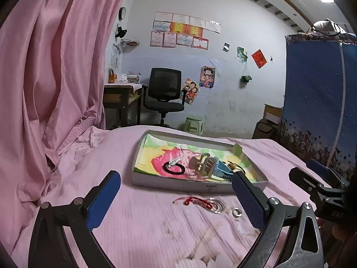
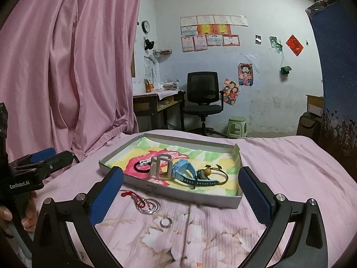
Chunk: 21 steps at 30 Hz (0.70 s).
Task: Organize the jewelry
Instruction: 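Withdraw both tools from the tray toward the red bracelet and ring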
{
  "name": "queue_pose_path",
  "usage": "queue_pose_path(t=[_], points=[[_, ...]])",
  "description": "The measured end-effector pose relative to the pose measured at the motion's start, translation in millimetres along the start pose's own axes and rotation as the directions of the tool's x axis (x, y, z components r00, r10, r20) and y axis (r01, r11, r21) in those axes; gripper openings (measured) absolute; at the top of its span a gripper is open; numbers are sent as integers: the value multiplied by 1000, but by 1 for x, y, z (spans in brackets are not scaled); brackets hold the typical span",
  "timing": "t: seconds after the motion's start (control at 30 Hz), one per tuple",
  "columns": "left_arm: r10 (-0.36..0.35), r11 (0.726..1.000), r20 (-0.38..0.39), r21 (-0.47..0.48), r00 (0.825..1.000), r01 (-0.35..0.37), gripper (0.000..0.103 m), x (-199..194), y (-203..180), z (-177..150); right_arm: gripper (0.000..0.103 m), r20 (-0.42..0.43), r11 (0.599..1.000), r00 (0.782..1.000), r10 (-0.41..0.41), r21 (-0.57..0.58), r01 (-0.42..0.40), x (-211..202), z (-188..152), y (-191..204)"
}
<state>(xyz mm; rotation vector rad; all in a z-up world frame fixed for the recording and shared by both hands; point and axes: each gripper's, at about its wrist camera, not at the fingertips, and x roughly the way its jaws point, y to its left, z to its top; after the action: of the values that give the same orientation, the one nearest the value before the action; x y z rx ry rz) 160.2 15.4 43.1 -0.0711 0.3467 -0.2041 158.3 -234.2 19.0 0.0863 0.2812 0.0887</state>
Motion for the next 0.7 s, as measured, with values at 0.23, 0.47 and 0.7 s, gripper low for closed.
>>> queue_pose_path(t=[0.23, 0.47, 0.7], points=[[4, 1000, -6, 19, 1000, -4, 100, -15, -3, -13, 101, 7, 1000, 1000, -7, -11, 7, -17, -9, 2], [7, 1000, -8, 29, 1000, -7, 100, -28, -4, -22, 101, 0, 1000, 1000, -13, -5, 13, -28, -19, 2], [7, 1000, -19, 30, 1000, -6, 100, -34, -5, -30, 101, -29, 1000, 999, -15, 11, 15, -35, -32, -1]])
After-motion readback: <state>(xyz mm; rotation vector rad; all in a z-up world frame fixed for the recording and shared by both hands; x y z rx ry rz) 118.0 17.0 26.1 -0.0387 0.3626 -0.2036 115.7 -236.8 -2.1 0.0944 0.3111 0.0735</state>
